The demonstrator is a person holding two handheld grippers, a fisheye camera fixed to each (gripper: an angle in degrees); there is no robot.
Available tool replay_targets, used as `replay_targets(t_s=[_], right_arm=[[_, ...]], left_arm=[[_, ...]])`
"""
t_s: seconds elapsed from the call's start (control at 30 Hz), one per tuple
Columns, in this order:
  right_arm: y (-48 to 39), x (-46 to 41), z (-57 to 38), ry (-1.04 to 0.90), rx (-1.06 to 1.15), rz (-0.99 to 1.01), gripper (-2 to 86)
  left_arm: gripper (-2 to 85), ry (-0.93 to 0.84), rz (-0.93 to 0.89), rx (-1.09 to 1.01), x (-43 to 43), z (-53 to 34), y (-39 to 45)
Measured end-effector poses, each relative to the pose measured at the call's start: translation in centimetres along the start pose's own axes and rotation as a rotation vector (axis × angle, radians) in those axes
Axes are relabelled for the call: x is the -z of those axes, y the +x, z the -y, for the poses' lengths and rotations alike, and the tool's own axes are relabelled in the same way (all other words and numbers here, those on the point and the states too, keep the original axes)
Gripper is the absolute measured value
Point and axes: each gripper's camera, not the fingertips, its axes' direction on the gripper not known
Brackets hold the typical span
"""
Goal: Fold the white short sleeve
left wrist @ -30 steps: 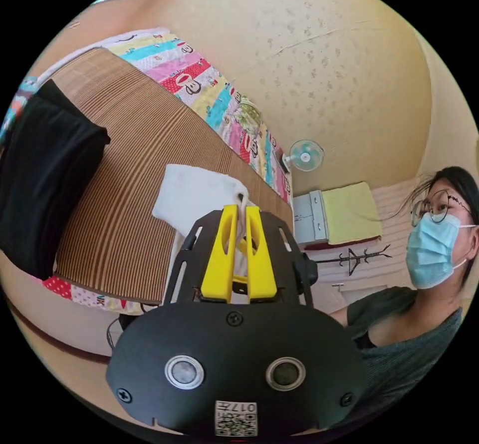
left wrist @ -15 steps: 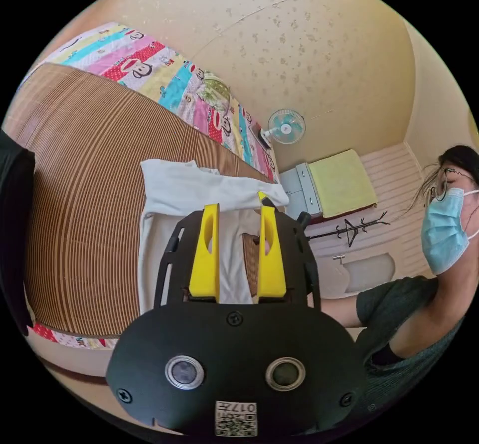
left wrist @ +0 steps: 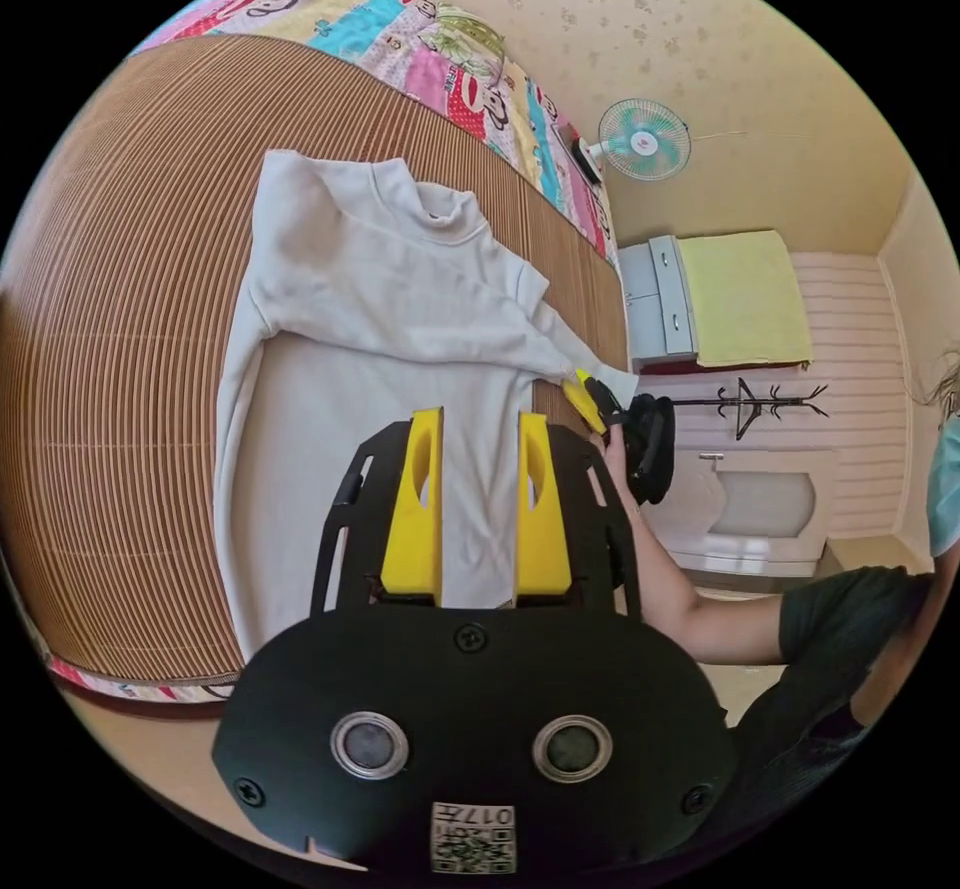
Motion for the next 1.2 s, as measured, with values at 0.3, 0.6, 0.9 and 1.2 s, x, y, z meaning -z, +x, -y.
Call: replay_targets(t_s=[0.3,0.6,0.9,1.2], right_arm=[[7.9,9.9,3.4,0.345,-0.415,-0.194,12.6],[-12.8,10.9,4.8,0.567,-0.080,-0.245,3.2],[-40.4,-9.6,-10.6,0.232,0.825,-0.267,5.3],[-35.9,-26.0,-15.0,-0.461,0.834,-0.236,8.3]], left_arm=[[11.2,-0.074,0.016,0.016,-1.3,1.0,-0.3],[10.7,-0.082,0.051,-0.003,-1.5,1.1,1.9],[11.6,0.138,-0.018,0.020,2.2,-0.6,1.9],[13.6,0.235,0.044,0.129,4.2,-1.4,-1.3]])
